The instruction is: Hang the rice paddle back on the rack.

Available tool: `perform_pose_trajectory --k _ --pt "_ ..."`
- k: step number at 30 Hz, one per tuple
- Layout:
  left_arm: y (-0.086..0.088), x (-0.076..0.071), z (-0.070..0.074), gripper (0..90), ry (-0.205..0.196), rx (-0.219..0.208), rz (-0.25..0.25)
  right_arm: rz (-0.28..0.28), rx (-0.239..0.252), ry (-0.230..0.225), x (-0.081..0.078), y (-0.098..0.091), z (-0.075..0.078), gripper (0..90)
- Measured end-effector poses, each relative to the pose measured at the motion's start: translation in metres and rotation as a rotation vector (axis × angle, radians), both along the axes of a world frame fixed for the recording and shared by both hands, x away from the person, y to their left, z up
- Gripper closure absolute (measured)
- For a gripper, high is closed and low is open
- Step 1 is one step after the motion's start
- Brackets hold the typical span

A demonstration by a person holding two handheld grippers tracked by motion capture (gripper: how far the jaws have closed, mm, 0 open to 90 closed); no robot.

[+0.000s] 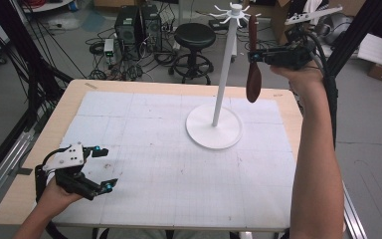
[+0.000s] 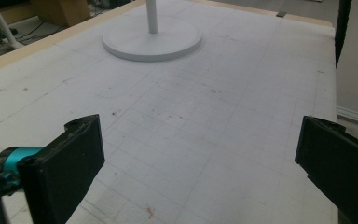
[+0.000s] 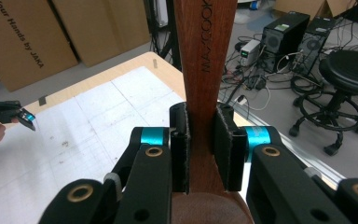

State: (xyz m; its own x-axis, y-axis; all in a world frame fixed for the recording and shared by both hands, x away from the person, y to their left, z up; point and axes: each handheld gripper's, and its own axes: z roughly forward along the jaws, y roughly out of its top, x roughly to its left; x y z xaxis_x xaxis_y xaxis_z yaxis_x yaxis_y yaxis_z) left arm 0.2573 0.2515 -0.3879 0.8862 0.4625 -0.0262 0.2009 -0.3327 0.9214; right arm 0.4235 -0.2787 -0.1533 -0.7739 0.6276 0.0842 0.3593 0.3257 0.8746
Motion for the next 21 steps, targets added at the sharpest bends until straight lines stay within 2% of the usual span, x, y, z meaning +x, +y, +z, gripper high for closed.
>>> perform_pose_trajectory --k 9,11,12,14,17,21 --pt "0.0003 -0.0001 0.0001 1.7 0.002 -0.002 0.002 -0.011 -0.006 -0.003 0.0029 0.0027 -0.0018 75.9" --pt "0.0003 -0.0001 0.0 1.7 0.002 -0.003 0.002 -0.012 0.007 -0.011 0.0039 0.0022 -0.002 69.2" --pt "0.0003 -0.0001 0.0 1.7 0.002 -0.003 0.002 -0.02 0.02 -0.001 0.0035 0.0019 -0.0017 65.4" --pt "0.0005 0.0 0.0 1.7 0.001 -0.006 0.002 -0.003 0.035 0.003 0.0037 0.0008 -0.0021 62.8" --pt "0.0008 -0.0001 0.0002 1.7 0.001 -0.005 0.001 0.017 0.031 0.002 0.0018 0.0008 -0.0027 58.3" --pt "0.0007 -0.0004 0.0005 1.8 0.0 -0.003 0.0 0.089 0.063 0.019 -0.0041 0.002 -0.0064 48.8"
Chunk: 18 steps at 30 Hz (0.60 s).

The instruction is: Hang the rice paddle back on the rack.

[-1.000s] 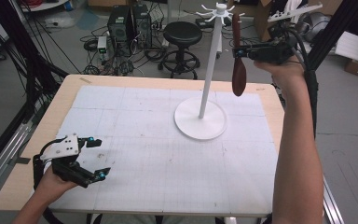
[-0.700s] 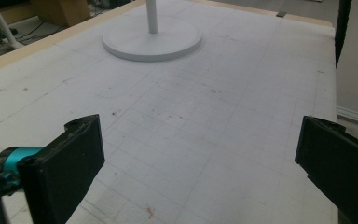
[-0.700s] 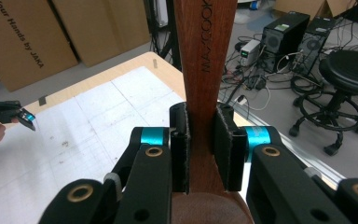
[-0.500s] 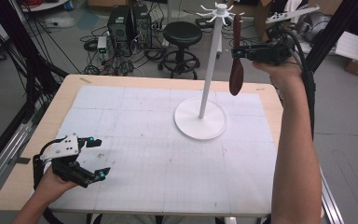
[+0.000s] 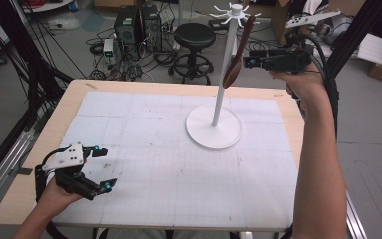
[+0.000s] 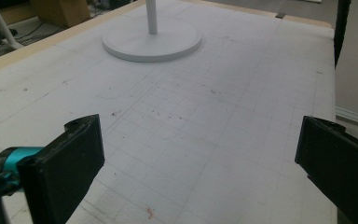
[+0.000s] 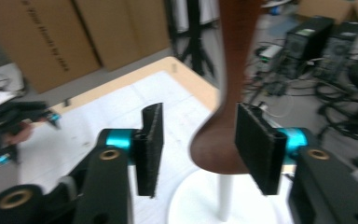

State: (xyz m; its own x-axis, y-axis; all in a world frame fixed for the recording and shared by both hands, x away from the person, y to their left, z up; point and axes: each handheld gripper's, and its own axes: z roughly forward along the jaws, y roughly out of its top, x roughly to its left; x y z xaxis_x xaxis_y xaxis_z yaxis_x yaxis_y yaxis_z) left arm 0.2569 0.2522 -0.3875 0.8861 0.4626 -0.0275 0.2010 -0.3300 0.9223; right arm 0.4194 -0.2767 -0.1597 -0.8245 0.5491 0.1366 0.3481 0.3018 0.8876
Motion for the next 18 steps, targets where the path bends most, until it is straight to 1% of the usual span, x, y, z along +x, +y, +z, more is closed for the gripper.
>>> perform_pose_trajectory --k 2,4,6,7,8,9,10,11,13,14,15,17,18 --pt "0.0 0.0 0.0 1.7 0.001 -0.003 0.002 0.029 0.011 0.008 -0.004 0.001 -0.003 42.8" --pt "0.0 0.0 0.0 1.7 0.0 -0.003 0.001 0.086 0.039 0.013 -0.009 0.003 -0.007 39.0" --pt "0.0 0.0 0.0 1.7 0.0 -0.002 0.002 0.115 0.053 0.016 -0.014 0.005 -0.01 35.5" --pt "0.0 0.0 0.0 1.7 0.0 -0.001 0.001 0.137 0.061 0.01 -0.016 0.006 -0.011 32.7" --pt "0.0 0.0 0.0 1.7 -0.001 -0.001 0.001 0.156 0.064 0.021 -0.019 0.008 -0.012 28.0" --pt "0.0 0.0 0.0 1.7 -0.001 -0.002 0.0 0.168 0.053 0.016 -0.022 0.01 -0.013 24.0" --pt "0.0 0.0 0.0 1.7 -0.001 -0.001 0.0 0.172 0.041 0.011 -0.023 0.012 -0.013 19.6" --pt "0.0 0.0 0.0 1.7 0.001 -0.007 0.004 0.173 0.032 0.005 -0.026 0.015 -0.013 17.1" --pt "0.0 0.0 0.0 1.7 0.001 -0.007 0.002 0.179 0.025 0.007 -0.031 0.02 -0.013 11.7" --pt "0.001 0.001 0.001 1.7 -0.002 -0.005 0.002 0.182 0.025 -0.003 -0.034 0.023 -0.013 9.8" --pt "0.001 0.001 0.001 1.7 0.0 -0.008 0.001 0.188 0.034 -0.011 -0.036 0.024 -0.014 9.3" --pt "0.001 0.0 0.001 1.7 0.005 -0.015 0.003 0.193 0.068 -0.001 -0.042 0.029 -0.016 1.2" --pt "0.001 0.001 0.001 1.7 0.004 -0.014 0.003 0.195 0.074 -0.003 -0.044 0.03 -0.018 1.1"
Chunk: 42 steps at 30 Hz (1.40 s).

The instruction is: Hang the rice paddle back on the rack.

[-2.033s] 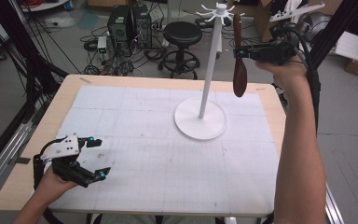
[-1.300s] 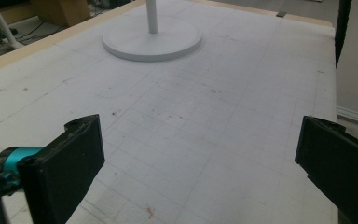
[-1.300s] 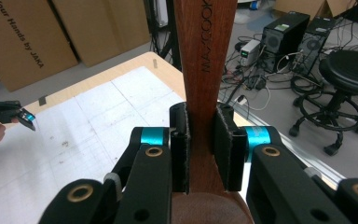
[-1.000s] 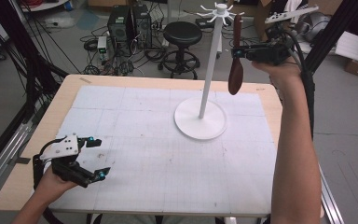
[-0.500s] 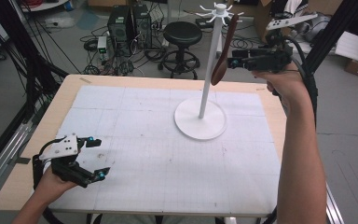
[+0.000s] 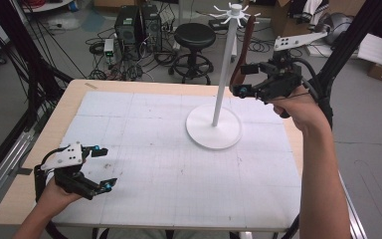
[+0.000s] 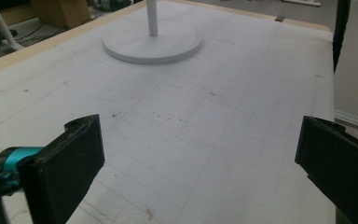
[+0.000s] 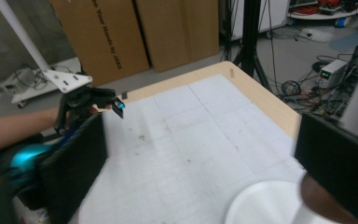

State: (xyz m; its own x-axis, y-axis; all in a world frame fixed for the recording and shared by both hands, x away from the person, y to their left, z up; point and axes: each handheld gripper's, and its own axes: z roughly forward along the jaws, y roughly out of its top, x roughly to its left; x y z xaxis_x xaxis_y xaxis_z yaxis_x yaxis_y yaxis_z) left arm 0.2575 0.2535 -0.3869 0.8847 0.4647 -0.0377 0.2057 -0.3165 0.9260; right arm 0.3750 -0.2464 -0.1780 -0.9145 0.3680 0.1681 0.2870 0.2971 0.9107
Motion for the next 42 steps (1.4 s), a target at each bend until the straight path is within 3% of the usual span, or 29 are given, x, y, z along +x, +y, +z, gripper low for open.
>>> perform_pose_trajectory --k 5,14,24,29,42 --pt "0.001 0.001 0.0 1.7 0.001 -0.005 0.003 -0.006 -0.009 -0.016 -0.009 0.006 -0.012 0.3" --pt "0.002 0.001 0.001 1.7 -0.001 -0.011 0.005 -0.099 -0.009 -0.068 -0.022 0.004 -0.031 0.4" --pt "0.002 0.0 0.002 1.7 -0.006 -0.015 0.013 -0.138 -0.003 -0.099 -0.044 0.004 -0.05 0.4" --pt "0.003 0.001 0.002 1.7 -0.007 -0.015 0.018 -0.138 -0.043 -0.103 -0.056 0.01 -0.064 0.4" --pt "0.005 0.001 0.004 1.8 -0.001 -0.037 0.017 -0.136 -0.054 -0.081 -0.072 0.013 -0.104 0.4"
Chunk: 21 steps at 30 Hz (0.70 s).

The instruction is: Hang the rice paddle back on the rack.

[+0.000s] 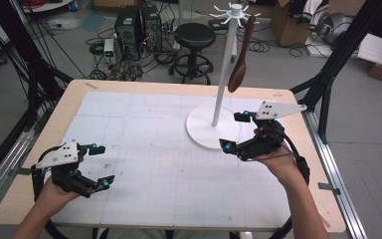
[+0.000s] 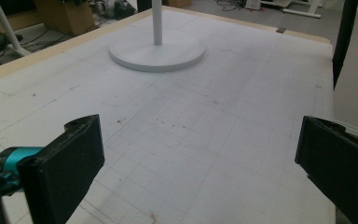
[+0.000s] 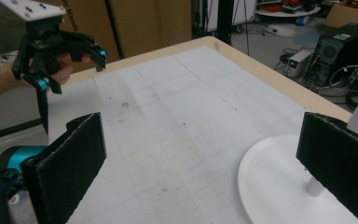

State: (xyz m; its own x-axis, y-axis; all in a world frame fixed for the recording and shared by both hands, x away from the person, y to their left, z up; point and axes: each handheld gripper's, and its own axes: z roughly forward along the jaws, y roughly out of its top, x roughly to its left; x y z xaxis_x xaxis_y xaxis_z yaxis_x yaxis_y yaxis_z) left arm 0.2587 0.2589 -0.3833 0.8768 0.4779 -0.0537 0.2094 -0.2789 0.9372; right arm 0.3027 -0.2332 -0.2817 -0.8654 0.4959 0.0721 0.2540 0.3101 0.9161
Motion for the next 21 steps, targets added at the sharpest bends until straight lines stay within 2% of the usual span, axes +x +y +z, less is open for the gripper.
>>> perform_pose_trajectory --k 19,21 --pt "0.0 0.002 0.001 1.7 0.006 -0.015 -0.005 -0.047 0.016 0.013 -0.021 -0.004 -0.048 0.4" --pt "0.001 0.002 0.001 1.7 0.006 -0.017 -0.002 -0.051 -0.002 0.013 -0.022 -0.003 -0.051 0.4"
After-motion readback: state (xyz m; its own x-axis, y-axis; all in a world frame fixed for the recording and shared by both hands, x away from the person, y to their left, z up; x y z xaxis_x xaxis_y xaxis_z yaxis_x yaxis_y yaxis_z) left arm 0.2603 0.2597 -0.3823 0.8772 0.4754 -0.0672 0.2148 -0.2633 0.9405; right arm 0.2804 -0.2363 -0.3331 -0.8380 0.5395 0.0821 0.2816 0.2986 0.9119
